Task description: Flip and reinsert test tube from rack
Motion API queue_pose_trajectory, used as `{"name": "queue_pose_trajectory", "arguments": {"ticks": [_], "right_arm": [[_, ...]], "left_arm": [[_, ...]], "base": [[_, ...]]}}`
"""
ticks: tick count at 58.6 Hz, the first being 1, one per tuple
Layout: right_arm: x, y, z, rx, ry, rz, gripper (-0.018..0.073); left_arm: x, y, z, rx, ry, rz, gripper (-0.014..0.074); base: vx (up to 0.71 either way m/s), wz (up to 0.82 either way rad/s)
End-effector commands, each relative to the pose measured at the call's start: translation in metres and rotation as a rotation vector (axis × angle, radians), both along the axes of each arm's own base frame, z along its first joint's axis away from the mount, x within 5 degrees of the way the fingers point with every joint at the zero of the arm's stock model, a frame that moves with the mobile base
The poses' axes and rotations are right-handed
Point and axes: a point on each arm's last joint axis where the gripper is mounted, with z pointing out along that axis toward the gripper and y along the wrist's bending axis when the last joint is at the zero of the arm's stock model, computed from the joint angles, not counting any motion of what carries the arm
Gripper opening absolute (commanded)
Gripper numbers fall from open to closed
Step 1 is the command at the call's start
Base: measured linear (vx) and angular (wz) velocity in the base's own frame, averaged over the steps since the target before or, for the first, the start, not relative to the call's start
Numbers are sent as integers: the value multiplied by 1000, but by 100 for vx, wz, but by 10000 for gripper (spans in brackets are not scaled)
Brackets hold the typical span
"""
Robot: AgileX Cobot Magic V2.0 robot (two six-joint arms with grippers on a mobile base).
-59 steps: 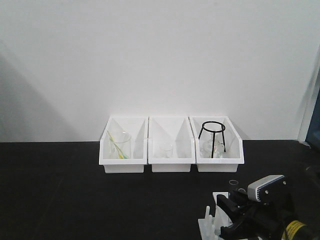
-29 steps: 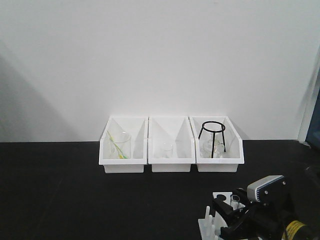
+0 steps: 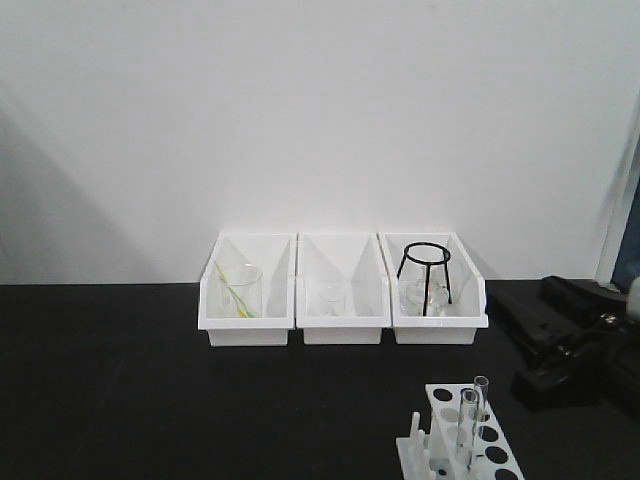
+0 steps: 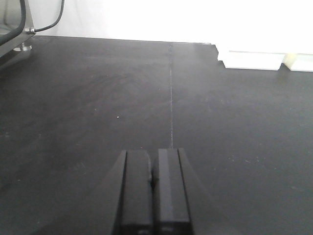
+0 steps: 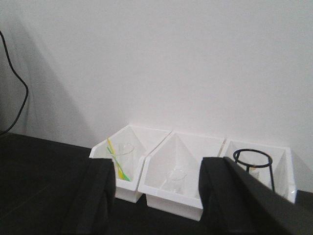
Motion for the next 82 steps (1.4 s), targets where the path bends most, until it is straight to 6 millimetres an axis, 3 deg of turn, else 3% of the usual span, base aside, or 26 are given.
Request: {"name": "queue_pose_trajectory", "arguments": {"ticks": [1, 13, 34, 41, 52, 63, 71, 82], "right_arm": [[-16, -2, 28, 20, -109, 1, 459], [-35, -5, 44, 29, -188, 0, 459], [-36, -5, 45, 25, -193, -4, 457], [-40, -11, 46, 23, -161, -75, 442], [-80, -29, 53, 47, -89, -228, 348], [-137, -41, 30, -57, -139, -284, 171], [-164, -45, -6, -116, -194, -295, -10], [-176, -47, -63, -93, -121, -294, -13]], "left_arm": [[1, -1, 8, 3, -99, -11, -6], [1, -1, 8, 3, -99, -11, -6], [1, -1, 8, 3, -99, -11, -6], [1, -1, 8, 3, -99, -11, -6], [1, -1, 8, 3, -99, -11, -6], [1, -1, 8, 3, -99, -11, -6], [1, -1, 8, 3, -99, -11, -6], [1, -1, 8, 3, -99, -11, -6]], "base": [[0, 0], [0, 0], [0, 0], [0, 0], [0, 0], [0, 0], [0, 0], [0, 0]]}}
